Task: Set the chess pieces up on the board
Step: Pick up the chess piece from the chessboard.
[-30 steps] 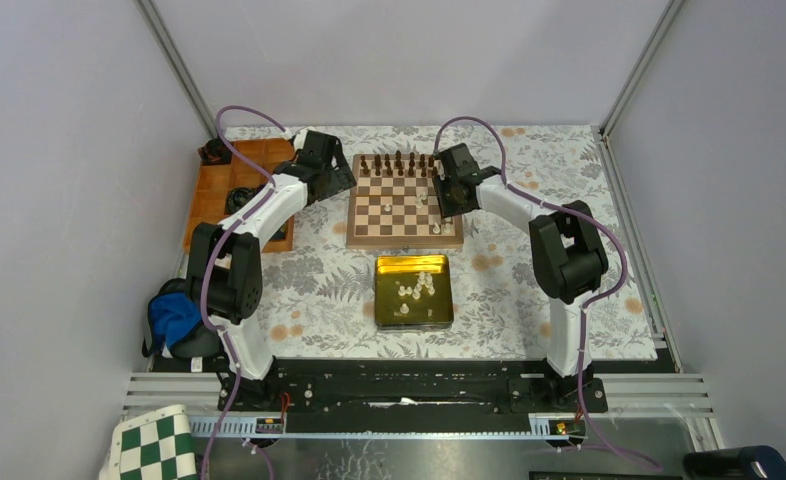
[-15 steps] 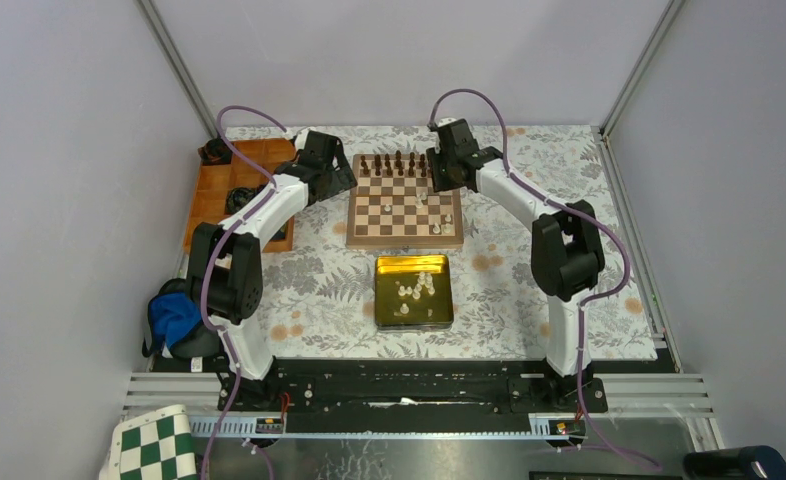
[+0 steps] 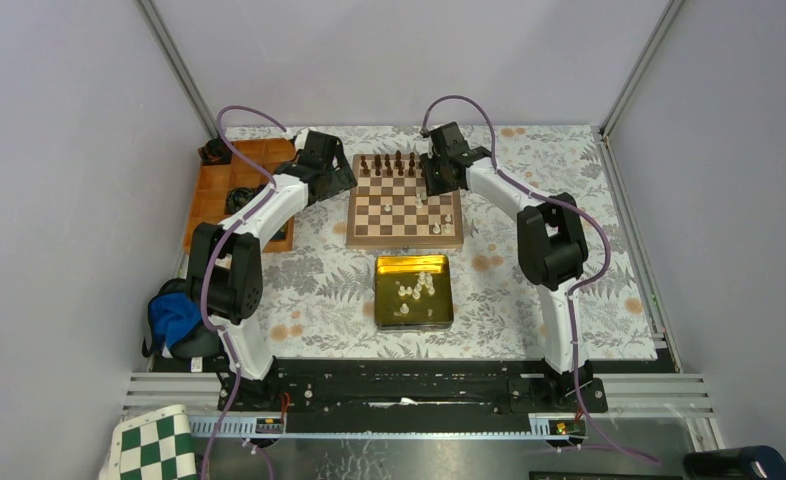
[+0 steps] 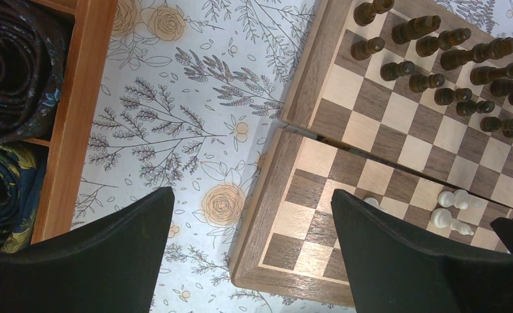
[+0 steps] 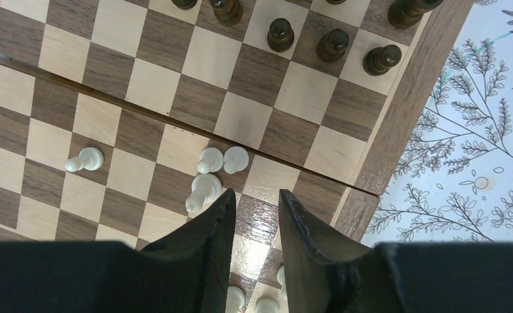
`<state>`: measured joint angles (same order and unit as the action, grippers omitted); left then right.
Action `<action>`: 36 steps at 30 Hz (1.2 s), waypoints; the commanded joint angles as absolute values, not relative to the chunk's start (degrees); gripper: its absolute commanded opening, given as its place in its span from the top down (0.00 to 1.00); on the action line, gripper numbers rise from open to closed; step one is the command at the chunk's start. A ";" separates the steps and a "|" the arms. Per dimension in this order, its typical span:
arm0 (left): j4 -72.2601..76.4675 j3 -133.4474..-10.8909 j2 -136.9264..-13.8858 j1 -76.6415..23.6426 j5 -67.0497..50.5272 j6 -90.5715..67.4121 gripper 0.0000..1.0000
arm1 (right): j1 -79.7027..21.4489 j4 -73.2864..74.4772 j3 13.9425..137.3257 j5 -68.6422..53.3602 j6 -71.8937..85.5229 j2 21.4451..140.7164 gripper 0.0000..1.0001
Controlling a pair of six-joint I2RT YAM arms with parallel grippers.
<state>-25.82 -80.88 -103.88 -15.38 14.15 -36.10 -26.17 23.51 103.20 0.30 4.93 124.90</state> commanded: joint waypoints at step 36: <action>-25.58 -82.72 -104.42 -15.18 14.93 -34.72 0.02 | -27.72 24.85 110.09 -2.78 5.01 129.67 0.63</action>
<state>-25.82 -80.90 -103.88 -15.38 14.15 -35.59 -26.76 24.80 107.07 -1.67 4.97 129.51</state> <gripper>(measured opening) 0.979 0.373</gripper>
